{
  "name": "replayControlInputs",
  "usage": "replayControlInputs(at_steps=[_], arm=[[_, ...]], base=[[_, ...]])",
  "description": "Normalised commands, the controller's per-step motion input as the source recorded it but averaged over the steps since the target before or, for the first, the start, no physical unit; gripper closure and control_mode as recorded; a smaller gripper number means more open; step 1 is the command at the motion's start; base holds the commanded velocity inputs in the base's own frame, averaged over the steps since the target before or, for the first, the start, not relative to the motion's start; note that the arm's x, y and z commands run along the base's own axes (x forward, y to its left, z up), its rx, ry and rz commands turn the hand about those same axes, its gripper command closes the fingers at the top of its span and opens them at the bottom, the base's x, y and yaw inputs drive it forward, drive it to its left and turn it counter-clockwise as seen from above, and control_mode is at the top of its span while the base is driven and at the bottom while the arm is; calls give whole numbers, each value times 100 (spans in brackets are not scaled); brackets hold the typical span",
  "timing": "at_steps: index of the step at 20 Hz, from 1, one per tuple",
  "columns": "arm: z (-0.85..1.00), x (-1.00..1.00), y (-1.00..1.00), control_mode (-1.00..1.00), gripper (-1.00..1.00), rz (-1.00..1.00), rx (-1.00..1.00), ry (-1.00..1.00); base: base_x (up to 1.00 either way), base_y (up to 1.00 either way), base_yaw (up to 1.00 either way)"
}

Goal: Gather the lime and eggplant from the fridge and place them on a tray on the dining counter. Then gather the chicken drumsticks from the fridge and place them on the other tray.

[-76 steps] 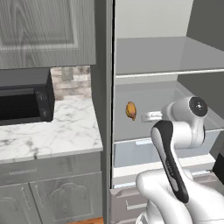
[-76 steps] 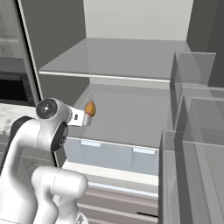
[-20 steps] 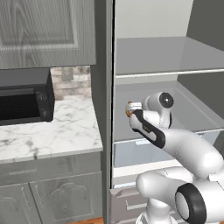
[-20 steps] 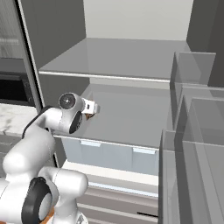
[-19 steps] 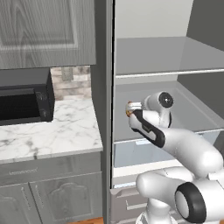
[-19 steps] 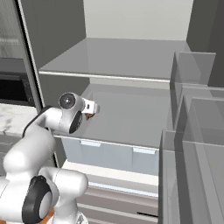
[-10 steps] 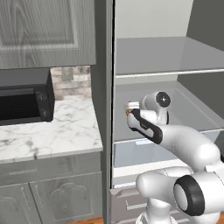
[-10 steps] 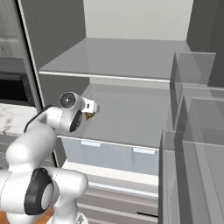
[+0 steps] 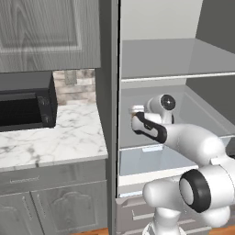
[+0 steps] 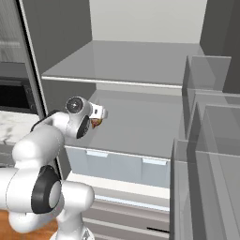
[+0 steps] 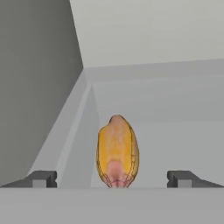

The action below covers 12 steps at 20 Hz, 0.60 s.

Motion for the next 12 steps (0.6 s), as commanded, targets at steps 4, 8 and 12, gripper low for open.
replayControlInputs(at_steps=[4, 8, 12], arm=[[-9, 19, 0, -100, -100, 0, 0, 3], [-14, 13, 0, -100, -100, 0, 0, 5], [-11, 13, 0, -100, -100, 0, 0, 5]], base=[[0, 0, 0], [0, 0, 0], [0, 0, 0]])
